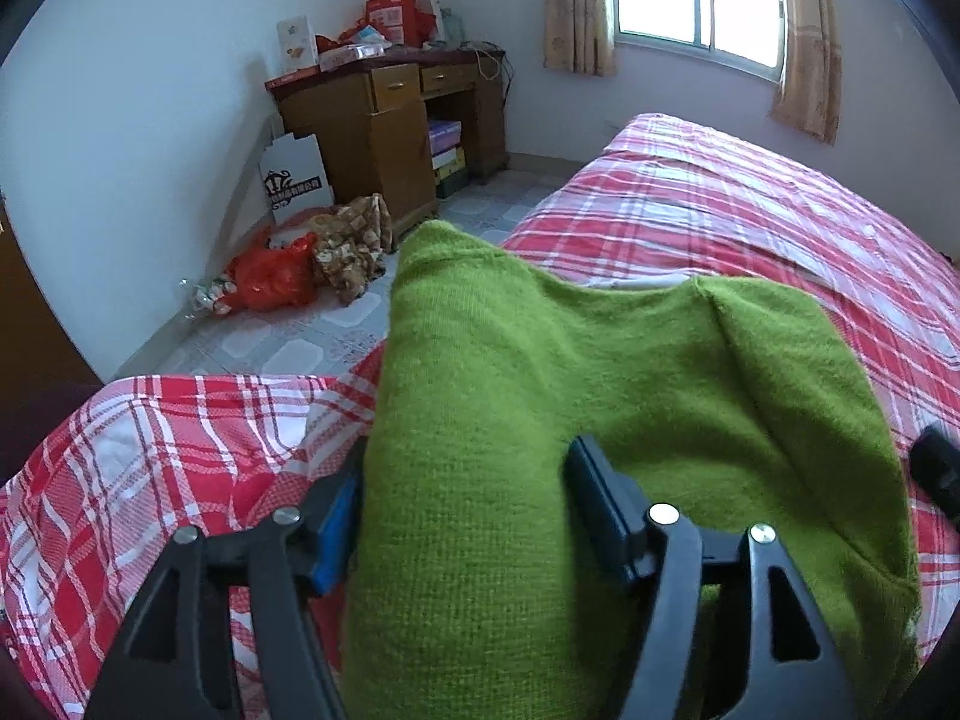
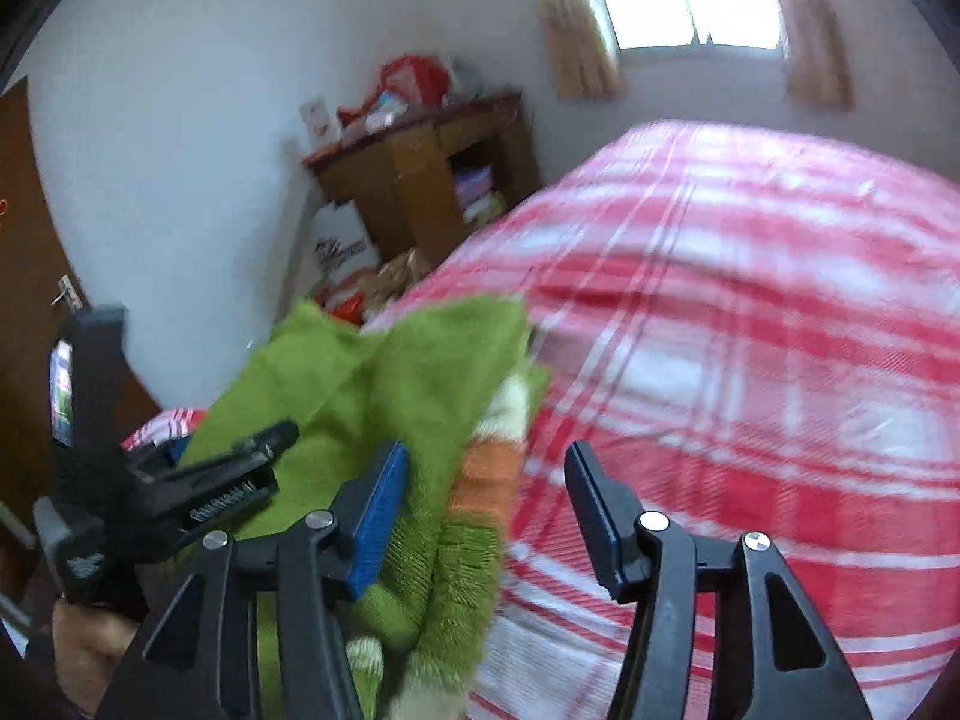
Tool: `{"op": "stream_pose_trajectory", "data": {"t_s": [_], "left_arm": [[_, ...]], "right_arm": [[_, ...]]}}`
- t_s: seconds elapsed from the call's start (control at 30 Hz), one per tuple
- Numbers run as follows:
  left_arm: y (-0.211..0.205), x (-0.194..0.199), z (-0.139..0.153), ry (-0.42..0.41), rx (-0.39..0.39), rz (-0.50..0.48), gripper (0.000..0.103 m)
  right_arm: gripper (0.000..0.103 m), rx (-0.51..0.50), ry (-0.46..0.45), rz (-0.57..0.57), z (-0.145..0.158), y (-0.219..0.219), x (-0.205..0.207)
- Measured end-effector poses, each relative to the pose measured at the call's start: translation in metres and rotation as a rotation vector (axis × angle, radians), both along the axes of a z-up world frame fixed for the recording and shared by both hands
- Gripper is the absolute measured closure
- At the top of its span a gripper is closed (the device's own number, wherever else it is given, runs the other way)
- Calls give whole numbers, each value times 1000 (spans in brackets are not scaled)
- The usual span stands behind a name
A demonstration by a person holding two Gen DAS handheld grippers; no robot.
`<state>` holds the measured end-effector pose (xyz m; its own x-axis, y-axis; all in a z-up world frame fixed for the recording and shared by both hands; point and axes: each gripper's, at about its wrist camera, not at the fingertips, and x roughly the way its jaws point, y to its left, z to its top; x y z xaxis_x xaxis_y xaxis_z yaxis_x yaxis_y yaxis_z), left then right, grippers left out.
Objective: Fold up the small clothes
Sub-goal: 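Carry the folded sweater with both grippers toward the bed corner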
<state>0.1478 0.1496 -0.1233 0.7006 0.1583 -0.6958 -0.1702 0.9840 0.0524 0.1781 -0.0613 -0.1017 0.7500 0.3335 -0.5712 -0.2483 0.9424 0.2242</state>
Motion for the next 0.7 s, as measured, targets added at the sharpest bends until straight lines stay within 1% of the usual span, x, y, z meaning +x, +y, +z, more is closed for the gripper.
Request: {"op": "stream_pose_trajectory", "data": {"t_s": [0.03,0.07,0.2,0.23,0.27,0.33,0.4,0.47,0.57,0.7], "left_arm": [[1,0,0,0,2,6,30],[1,0,0,0,6,11,30],[-1,2,0,1,4,14,29],[-1,2,0,1,4,13,29],[-1,1,0,1,4,13,29],[-1,2,0,1,4,13,29],[-1,2,0,4,-6,9,29],[-3,5,-3,15,-15,5,29],[-3,9,-3,22,-12,17,26],[-3,15,-4,39,-21,17,25]], "right_arm": [[84,-38,-9,1,7,6,-3],[85,-60,-18,6,12,11,-3],[85,-88,-47,60,19,38,-1],[85,-105,-43,65,16,45,2],[85,-125,-17,74,11,53,8],[85,-164,56,61,-8,60,24],[87,-189,110,40,-28,61,36],[87,-177,94,33,-37,58,38],[87,-203,78,29,-38,62,40],[87,-192,91,25,-41,61,51]]}}
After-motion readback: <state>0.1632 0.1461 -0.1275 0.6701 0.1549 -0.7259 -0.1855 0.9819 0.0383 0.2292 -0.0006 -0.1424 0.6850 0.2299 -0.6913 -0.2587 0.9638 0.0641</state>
